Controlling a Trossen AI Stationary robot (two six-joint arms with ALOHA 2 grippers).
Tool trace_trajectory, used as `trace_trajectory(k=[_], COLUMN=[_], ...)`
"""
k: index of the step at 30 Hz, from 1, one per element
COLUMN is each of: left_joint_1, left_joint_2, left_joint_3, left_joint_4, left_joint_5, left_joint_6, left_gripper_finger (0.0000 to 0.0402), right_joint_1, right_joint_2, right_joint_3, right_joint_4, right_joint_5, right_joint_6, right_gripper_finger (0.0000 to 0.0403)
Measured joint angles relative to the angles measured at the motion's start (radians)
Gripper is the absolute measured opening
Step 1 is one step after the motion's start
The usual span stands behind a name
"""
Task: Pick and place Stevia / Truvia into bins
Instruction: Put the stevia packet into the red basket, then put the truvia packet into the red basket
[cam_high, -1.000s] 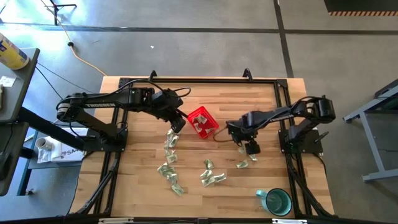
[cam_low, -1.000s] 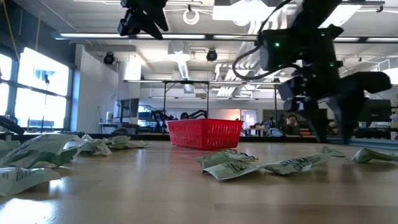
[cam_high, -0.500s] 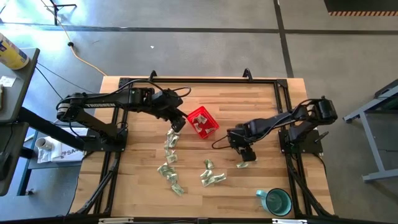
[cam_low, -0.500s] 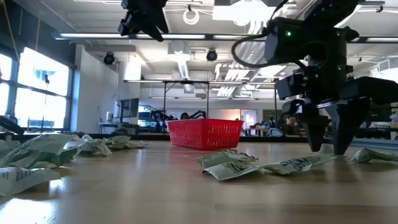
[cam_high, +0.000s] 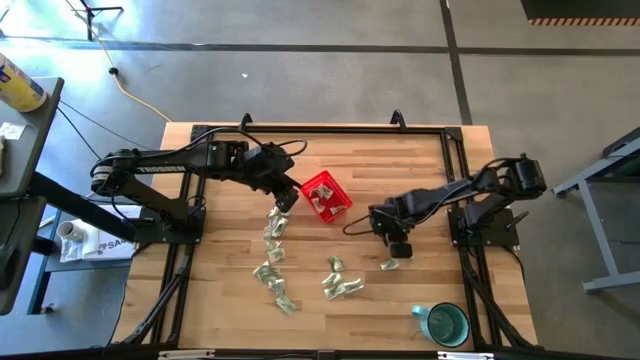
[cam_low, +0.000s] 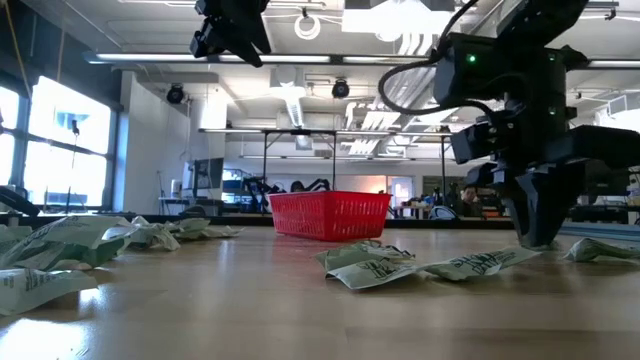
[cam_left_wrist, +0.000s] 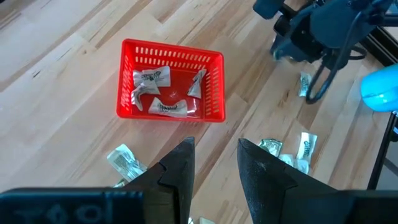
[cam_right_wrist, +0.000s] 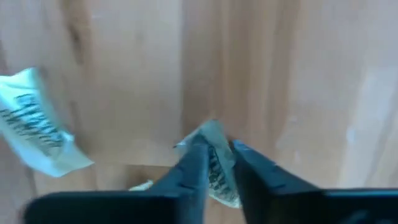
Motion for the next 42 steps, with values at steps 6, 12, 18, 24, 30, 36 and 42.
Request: trace_trajectory(k=[6, 12, 18, 24, 30, 36, 42], left_joint_1=[0.000, -0.012, -0.093, -0.156, -0.159, -0.158, -0.158], left_joint_2=[0.000, 0.000, -0.003, -0.010, -0.011, -0.008, -0.003], left_joint_3=[0.000, 0.000, 0.000, 0.000, 0.000, 0.000, 0.000], left_joint_4=[-0.038, -0.174, -0.303, -0.339, -0.380, -0.359, -0.334], left_joint_5=[0.000, -0.043, -0.138, -0.173, -0.176, -0.184, -0.198], left_joint_6=[0.010, 0.004, -0.049, -0.101, -0.157, -0.157, -0.150], left_gripper_finger=[0.0154, 0.0154, 0.0154, 0.0154, 0.0154, 0.0154, 0.0154], right_joint_1=[-0.034, -0.107, -0.198, -0.242, -0.236, -0.172, -0.098], right_joint_2=[-0.008, -0.014, 0.032, 0.220, 0.297, 0.216, 0.028], right_joint_3=[0.121, 0.340, 0.497, 0.633, 0.721, 0.718, 0.450], right_joint_4=[-0.021, 0.022, 0.156, 0.125, -0.041, -0.250, -0.356], right_joint_5=[0.093, 0.160, 0.086, -0.115, -0.101, 0.079, 0.101], right_joint_6=[0.058, 0.019, 0.020, 0.081, 0.076, -0.015, -0.006], right_gripper_finger=[0.0015, 0.0005, 0.0002, 0.0043, 0.0144, 0.0248, 0.0288])
